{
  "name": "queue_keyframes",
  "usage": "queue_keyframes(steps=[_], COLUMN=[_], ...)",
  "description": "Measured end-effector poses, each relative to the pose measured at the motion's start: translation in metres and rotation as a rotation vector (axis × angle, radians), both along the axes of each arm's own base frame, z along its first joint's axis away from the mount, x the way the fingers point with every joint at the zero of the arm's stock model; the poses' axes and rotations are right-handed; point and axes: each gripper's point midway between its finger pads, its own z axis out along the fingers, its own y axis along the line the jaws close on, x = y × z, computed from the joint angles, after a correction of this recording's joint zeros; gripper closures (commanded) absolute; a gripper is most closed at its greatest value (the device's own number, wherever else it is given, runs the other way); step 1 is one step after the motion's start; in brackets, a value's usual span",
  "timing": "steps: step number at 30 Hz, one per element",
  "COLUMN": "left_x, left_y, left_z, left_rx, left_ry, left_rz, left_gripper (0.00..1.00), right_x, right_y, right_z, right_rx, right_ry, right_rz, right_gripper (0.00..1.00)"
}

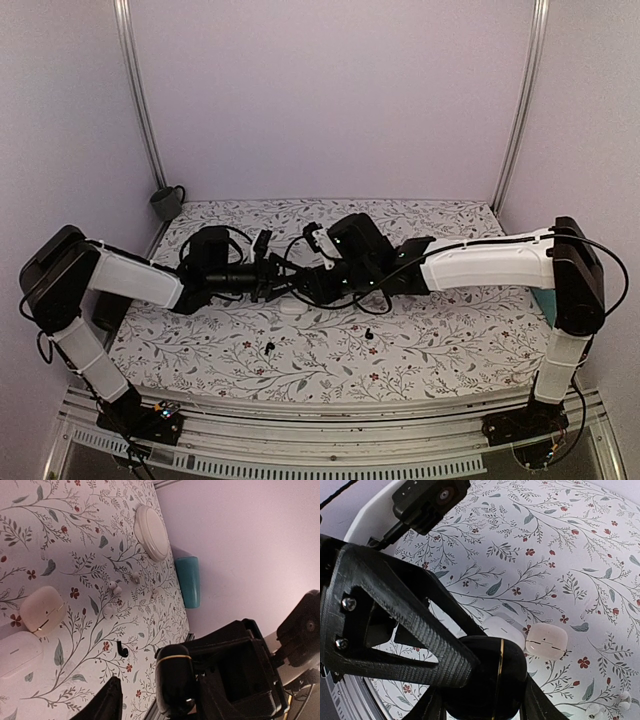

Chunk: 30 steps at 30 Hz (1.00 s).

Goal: Insert the wireless bluetooth earbuds into the charging case
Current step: Pass from the right arm to the left

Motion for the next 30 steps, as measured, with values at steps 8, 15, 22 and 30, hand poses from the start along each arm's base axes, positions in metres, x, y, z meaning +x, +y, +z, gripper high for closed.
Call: queue_keyframes(steps=[8,15,22,30], left_x=[-0.005,-0.006,-0.008,-0.014], left_y=[-0.007,-0.01,-0.012,-0.008], left_z=[0.0,0.004,0.019,0.071], left_rx=[-0.011,-0.03,-0.062,-0.182], left_ry=[-0.003,-0.009,-0.072,-0.255], left_rz=[-0.034,-0.045,-0.084,-0.143], left_gripper=[0.65,1.0,1.0,1.0], right_x=[0.002,0.001,-0.006,-0.025], right_y=[0.003,0.001,-0.004,-0.032], right_z=[0.003,0.0,0.003,0.056], right_rx=[-0.009,-0.022,0.024,0.314], right_ry=[0.0,0.005,0.033,0.092], right_rz=[0.0,0.002,0.018,0.049], right_gripper=[0.6,0.28,0.04,0.05])
